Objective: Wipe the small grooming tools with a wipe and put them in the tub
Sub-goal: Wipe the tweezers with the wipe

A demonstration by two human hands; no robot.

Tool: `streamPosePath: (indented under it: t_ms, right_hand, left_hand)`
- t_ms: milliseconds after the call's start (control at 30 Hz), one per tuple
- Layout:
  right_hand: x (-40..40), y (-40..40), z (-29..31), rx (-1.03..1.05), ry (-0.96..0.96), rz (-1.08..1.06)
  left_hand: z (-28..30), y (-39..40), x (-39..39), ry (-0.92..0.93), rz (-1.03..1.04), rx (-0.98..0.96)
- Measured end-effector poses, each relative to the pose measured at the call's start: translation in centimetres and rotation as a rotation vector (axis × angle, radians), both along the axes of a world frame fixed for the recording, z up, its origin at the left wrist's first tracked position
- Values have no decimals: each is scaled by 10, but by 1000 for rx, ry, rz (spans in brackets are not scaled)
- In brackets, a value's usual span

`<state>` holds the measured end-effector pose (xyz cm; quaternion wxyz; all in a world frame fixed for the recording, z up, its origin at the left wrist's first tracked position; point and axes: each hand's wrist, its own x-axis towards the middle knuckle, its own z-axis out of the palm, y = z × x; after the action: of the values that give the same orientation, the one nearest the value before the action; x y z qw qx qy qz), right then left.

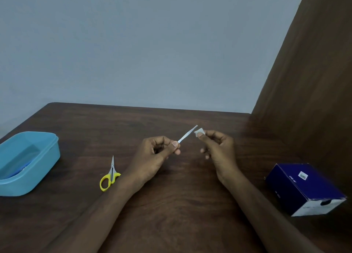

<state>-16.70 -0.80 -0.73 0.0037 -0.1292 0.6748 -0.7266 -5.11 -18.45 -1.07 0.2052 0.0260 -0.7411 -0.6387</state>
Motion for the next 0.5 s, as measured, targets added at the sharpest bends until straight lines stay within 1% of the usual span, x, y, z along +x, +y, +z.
streamPosePath:
  t_ms: [167, 267, 333, 433, 500]
  right_hand:
    - [18, -9, 3, -62, -13, 259]
    - [24, -11, 6, -53, -21, 343]
    - [25, -12, 8, -84, -50, 326]
    - [20, -11, 9, -154, -102, 234]
    - [17, -10, 8, -152, -103, 169]
  left_hand:
    - [-5, 0, -3, -2, 20, -91]
    - [-6, 0, -5, 4, 51, -98]
    - [-6, 0, -4, 16, 54, -86]
    - [-6, -1, -3, 19, 63, -80]
    - [-5, -1, -3, 11, 75, -90]
